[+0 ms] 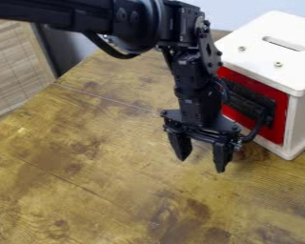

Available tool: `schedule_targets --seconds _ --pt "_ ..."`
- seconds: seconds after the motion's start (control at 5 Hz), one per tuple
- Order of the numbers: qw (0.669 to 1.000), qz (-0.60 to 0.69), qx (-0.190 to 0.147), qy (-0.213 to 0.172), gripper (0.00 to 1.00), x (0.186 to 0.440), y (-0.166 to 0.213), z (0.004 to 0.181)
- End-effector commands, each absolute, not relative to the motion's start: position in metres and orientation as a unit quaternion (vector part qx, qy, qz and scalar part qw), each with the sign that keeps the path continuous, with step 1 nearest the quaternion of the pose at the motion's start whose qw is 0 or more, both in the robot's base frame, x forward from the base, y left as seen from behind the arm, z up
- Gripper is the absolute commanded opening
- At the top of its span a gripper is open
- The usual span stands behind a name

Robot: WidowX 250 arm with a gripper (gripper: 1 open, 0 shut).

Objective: Close the drawer

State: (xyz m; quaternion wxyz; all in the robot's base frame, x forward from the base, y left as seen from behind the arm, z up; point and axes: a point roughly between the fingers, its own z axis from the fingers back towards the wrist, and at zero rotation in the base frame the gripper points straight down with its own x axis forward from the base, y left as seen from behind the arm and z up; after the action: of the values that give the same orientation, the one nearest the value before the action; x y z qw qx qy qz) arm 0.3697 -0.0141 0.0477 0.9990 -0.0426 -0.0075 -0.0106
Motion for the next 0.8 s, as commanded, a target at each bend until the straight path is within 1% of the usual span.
schedule_targets --seconds 0.0,0.6 --pt "0.998 -0.023 -0.042 -0.037 1.0 0.376 -0.0214 0.0676" --pt "0.998 -0.024 -0.042 -0.033 1.0 0.3749 -0.0235 0.0657"
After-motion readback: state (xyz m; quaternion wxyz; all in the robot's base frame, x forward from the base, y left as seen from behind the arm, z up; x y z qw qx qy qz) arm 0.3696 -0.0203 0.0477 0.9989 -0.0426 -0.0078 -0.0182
